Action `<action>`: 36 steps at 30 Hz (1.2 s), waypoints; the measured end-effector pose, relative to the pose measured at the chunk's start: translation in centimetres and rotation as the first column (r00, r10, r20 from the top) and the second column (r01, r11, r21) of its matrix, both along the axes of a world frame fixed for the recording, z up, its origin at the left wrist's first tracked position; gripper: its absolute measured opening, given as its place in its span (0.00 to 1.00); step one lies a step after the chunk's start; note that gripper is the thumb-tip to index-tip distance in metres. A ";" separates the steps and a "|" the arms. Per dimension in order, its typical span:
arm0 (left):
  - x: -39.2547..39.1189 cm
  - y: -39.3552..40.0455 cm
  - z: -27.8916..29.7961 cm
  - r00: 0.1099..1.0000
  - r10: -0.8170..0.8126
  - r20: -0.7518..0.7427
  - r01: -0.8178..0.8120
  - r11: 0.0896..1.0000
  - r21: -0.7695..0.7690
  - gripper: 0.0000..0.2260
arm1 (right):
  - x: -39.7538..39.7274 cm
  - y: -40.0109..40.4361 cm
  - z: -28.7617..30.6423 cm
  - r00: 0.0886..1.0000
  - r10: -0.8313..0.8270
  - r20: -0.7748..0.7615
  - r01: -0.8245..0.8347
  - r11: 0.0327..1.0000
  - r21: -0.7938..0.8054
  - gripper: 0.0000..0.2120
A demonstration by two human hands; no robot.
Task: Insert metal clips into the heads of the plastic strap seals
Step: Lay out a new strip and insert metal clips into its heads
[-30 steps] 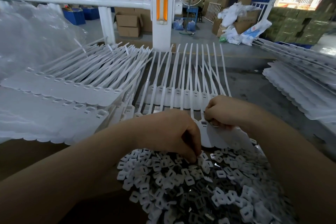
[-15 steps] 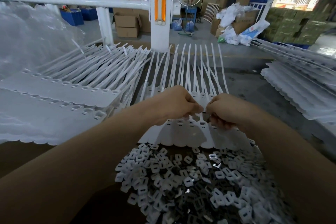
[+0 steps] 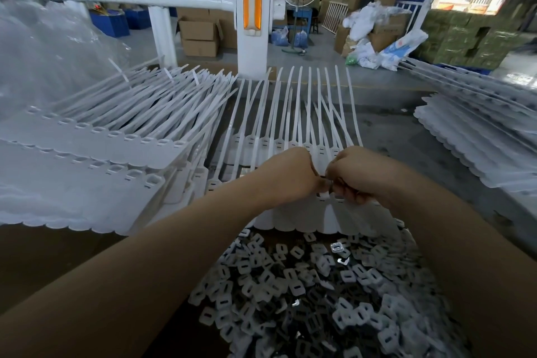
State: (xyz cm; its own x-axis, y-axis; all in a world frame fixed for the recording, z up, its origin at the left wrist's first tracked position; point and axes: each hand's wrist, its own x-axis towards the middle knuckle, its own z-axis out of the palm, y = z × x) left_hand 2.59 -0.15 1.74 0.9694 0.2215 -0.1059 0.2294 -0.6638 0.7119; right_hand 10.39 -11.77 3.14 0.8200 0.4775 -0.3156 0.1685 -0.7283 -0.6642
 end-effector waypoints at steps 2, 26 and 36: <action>0.0 0.2 0.0 1.000 -0.005 -0.009 0.005 1.000 0.030 0.15 | 0.0 0.0 0.0 1.000 0.005 0.005 -0.005 1.000 -0.002 0.07; 0.7 0.0 -0.2 0.998 0.018 -0.052 -0.013 0.996 0.091 0.14 | 0.2 0.0 -0.3 0.999 0.028 0.040 -0.026 0.999 -0.035 0.09; 0.1 1.0 -0.8 1.000 -0.011 -0.009 0.012 0.987 0.157 0.10 | 0.0 0.0 -0.2 0.999 0.033 0.042 -0.031 0.998 -0.052 0.09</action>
State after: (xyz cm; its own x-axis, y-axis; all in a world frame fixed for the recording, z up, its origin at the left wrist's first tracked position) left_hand 2.69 0.88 0.96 0.9712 0.2250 -0.0788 0.2268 -0.7700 0.5964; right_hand 10.40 -11.81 2.91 0.8177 0.4879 -0.3053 0.2198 -0.7550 -0.6178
